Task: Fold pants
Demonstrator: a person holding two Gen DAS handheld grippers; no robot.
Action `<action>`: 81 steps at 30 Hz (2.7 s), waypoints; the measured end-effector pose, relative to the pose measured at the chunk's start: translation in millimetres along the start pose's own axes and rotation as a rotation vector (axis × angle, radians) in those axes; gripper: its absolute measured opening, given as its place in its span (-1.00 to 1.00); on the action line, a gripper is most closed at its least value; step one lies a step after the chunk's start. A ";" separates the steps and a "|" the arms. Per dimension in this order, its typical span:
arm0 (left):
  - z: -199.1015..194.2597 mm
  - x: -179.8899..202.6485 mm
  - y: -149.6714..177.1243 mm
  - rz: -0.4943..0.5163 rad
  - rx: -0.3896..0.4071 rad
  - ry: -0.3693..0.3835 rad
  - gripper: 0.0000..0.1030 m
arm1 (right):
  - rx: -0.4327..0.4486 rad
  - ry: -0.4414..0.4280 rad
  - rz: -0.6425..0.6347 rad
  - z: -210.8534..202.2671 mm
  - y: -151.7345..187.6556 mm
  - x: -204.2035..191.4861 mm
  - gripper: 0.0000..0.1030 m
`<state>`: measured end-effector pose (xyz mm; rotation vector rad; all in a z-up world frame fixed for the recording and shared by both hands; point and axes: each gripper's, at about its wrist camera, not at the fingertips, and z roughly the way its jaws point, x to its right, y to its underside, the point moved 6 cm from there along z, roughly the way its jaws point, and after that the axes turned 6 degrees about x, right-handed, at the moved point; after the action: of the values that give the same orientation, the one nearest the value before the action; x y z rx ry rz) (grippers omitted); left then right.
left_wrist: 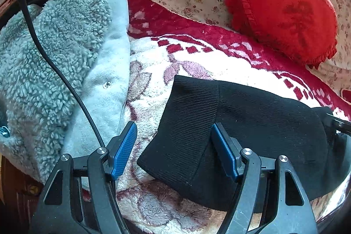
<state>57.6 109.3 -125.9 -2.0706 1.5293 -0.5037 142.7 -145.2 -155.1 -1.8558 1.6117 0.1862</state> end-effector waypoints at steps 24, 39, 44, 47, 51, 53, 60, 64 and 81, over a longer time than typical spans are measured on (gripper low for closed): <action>-21.5 -32.8 -22.4 -0.016 0.043 -0.035 0.37 | 0.162 0.054 -0.143 -34.9 -6.2 -40.5 -0.84; -8.3 3.7 -9.8 0.018 0.014 0.000 0.37 | 0.096 0.186 -0.373 54.3 16.2 -87.3 -0.59; 7.1 17.3 -12.9 0.041 0.011 -0.010 0.37 | 0.111 0.204 -0.306 73.4 -10.5 -67.1 -0.53; 5.3 17.4 -15.7 0.035 0.015 -0.012 0.36 | 0.101 0.173 -0.285 64.5 -16.4 -68.3 -0.53; -3.1 21.3 -14.8 0.047 0.020 -0.010 0.36 | 0.117 0.130 -0.275 33.3 -6.9 -75.2 -0.53; -10.8 27.3 -15.3 0.056 0.034 -0.001 0.36 | 0.128 0.124 -0.273 15.5 3.7 -76.6 -0.51; -25.8 58.2 -11.0 0.077 0.066 0.058 0.36 | 0.103 0.153 -0.273 -3.2 43.3 -62.9 -0.50; -10.1 77.4 -1.0 0.101 0.037 0.075 0.36 | 0.088 0.161 -0.234 12.2 46.3 -49.0 -0.50; -10.8 97.7 -1.0 0.136 0.046 0.081 0.36 | 0.115 0.151 -0.177 -13.3 45.7 -35.6 -0.43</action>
<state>81.1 14.2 -117.2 -1.9166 1.6764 -0.5720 88.3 -124.1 -144.2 -1.9487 1.5120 -0.1250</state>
